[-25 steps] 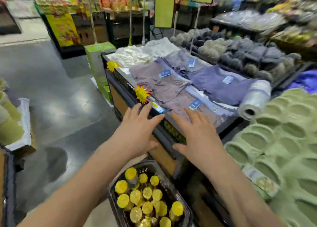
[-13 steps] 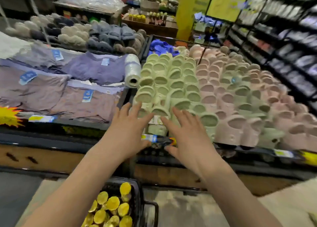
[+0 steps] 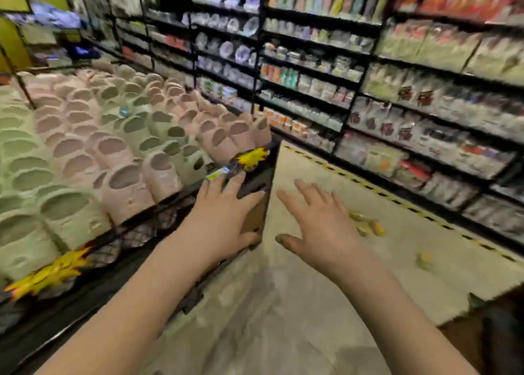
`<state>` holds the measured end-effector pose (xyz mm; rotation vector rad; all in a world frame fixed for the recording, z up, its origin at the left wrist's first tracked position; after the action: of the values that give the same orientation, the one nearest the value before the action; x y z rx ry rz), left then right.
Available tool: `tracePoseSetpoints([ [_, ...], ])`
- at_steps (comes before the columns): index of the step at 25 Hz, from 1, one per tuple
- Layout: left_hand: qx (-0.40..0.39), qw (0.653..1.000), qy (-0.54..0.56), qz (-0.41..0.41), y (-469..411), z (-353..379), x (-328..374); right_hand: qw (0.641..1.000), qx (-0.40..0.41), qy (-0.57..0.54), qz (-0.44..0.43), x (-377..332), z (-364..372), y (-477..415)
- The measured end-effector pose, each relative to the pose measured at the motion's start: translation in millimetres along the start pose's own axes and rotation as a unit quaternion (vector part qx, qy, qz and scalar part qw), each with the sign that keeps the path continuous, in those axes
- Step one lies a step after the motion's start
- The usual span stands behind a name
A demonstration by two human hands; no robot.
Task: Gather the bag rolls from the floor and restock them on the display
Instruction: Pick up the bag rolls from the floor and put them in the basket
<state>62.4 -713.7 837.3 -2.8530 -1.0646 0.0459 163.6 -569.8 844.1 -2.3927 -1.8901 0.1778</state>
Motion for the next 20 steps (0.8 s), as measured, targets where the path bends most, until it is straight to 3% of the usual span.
tracePoseSetpoints([
  [6, -0.004, 0.985, 0.021, 0.171, -142.3, 17.3, 221.4, 0.985, 0.039, 0.011, 0.170, 240.2, -17.3, 66.1],
  [9, -0.021, 0.979, 0.032, 0.202, -182.2, 38.4, 284.3, 0.977, 0.029, -0.006, 0.211, 312.9, -15.9, 81.1],
  [14, -0.042, 0.973, 0.032, 0.227, -260.6, 68.5, 341.2, 0.968, 0.026, -0.038, 0.245, 407.5, 2.9, 62.3],
  [20, -0.047, 0.966, 0.052, 0.247, -404.5, 122.6, 367.0, 0.960, 0.015, -0.044, 0.276, 513.6, 53.2, -19.9],
])
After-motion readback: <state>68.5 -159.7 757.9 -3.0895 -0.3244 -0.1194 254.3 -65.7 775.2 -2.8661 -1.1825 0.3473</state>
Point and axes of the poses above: each hand's wrist, its own y-axis away from the middle knuckle, its own z-axis out of the palm, x = y × z, the point moved 3 cm from there along -y, towards the middle knuckle, and after that the axes turned 6 degrees about x, right-handed, at the moved point
